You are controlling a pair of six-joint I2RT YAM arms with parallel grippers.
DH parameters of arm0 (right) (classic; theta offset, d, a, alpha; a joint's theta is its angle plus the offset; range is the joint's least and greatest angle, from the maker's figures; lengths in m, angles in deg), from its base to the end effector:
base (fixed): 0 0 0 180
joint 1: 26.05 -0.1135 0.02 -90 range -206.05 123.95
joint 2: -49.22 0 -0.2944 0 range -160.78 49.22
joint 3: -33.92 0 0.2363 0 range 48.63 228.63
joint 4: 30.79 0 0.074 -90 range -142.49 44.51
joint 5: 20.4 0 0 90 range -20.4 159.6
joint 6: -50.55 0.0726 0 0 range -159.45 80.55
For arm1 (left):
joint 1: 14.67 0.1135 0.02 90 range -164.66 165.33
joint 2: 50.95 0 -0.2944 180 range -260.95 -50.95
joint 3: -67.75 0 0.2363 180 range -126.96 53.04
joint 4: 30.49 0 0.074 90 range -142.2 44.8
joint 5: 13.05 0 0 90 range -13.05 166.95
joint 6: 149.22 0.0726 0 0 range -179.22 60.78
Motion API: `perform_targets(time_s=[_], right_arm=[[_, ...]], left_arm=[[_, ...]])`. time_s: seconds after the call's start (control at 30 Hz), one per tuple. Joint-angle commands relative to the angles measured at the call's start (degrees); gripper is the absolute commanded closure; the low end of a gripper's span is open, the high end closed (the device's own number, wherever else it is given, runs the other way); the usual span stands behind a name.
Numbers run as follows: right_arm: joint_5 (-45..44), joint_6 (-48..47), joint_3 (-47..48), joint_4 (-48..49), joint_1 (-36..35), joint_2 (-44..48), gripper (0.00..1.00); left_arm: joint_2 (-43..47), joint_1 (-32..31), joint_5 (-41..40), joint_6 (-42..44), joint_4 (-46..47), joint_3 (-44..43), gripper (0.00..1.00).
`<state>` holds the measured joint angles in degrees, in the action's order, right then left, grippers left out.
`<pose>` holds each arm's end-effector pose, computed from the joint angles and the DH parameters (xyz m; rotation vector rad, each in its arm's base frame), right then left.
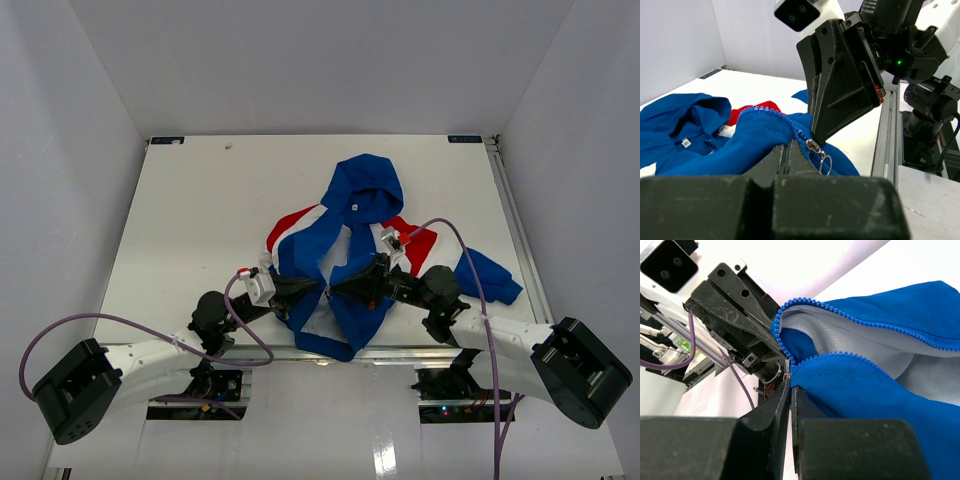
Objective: Zip up the jacket
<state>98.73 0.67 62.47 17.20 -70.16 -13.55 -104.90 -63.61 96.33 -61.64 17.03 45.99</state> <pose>0.1292 0.1744 0.2751 -0.5377 1.4522 1.5399 0.1028 -0.1547 0.2633 0.8117 1.1223 -0.9759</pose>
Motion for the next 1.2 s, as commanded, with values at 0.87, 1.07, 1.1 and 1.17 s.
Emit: perform_targets(time_s=[0.87, 1.07, 1.1, 1.17], right_arm=[[-0.14, -4.71, 0.44, -1.19, 0.84, 5.95, 0.92], [0.32, -4.87, 0.57, -1.09, 0.87, 5.21, 0.92], [0.45, -4.75, 0.5, -0.57, 0.87, 4.83, 0.92], [0.61, -4.64, 0.48, -0.18, 0.84, 4.39, 0.92]], left_arm=[[-0.77, -0.36, 7.45, -1.65, -4.73, -2.11, 1.0], [-0.1, -0.45, 6.2, -3.12, -3.26, -1.57, 0.69], [-0.16, -0.38, 6.2, -3.44, -3.13, -1.63, 0.64], [-0.24, -0.36, 6.35, -3.79, -3.14, -1.79, 0.59]])
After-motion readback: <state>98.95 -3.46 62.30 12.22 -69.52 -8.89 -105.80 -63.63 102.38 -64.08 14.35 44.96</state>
